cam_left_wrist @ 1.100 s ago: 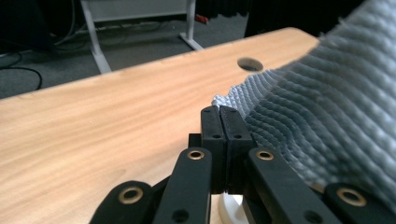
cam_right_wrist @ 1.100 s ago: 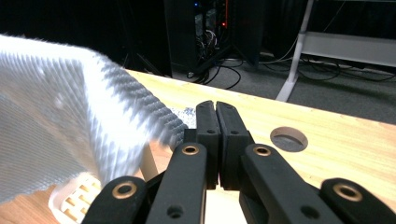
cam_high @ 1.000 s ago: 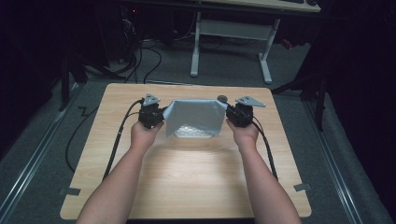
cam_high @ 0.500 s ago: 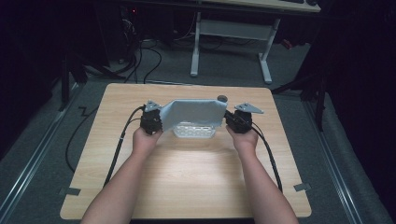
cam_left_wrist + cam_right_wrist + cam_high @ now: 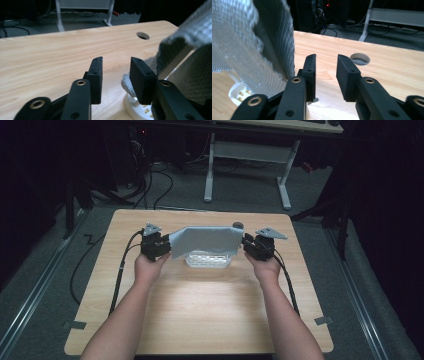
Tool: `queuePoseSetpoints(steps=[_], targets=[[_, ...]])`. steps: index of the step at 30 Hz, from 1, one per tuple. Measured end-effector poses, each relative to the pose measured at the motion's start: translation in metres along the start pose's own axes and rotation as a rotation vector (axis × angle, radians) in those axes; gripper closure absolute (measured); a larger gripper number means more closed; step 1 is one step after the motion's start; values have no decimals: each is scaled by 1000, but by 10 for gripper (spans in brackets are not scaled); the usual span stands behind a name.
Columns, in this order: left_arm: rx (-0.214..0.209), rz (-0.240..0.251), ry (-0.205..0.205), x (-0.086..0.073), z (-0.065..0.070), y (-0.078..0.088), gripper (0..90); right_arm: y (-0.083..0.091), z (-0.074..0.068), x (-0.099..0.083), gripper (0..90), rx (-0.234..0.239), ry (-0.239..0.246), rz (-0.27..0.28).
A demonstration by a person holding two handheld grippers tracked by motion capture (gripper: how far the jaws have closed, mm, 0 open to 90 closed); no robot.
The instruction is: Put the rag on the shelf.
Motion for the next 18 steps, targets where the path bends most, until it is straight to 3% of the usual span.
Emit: queuePoseSetpoints(steps=[4, 8, 18], targets=[[33, 8, -13, 2, -7, 11, 597, 6, 4, 4, 618, -15, 2, 5], [54, 13, -1, 0, -15, 22, 579, 13, 9, 5, 569, -26, -2, 10], [82, 17, 2, -15, -22, 43, 542, 34, 14, -3, 524, -42, 8, -3]])
Point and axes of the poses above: each handheld gripper's, and its own axes: y roughly backward along the jaws, x roughly out of its top, z roughly to its right, the point moved 4 cm from there along -y, roughly forward along the jaws, and after that the axes turned 3 degrees about -y, right-handed, at the moved point
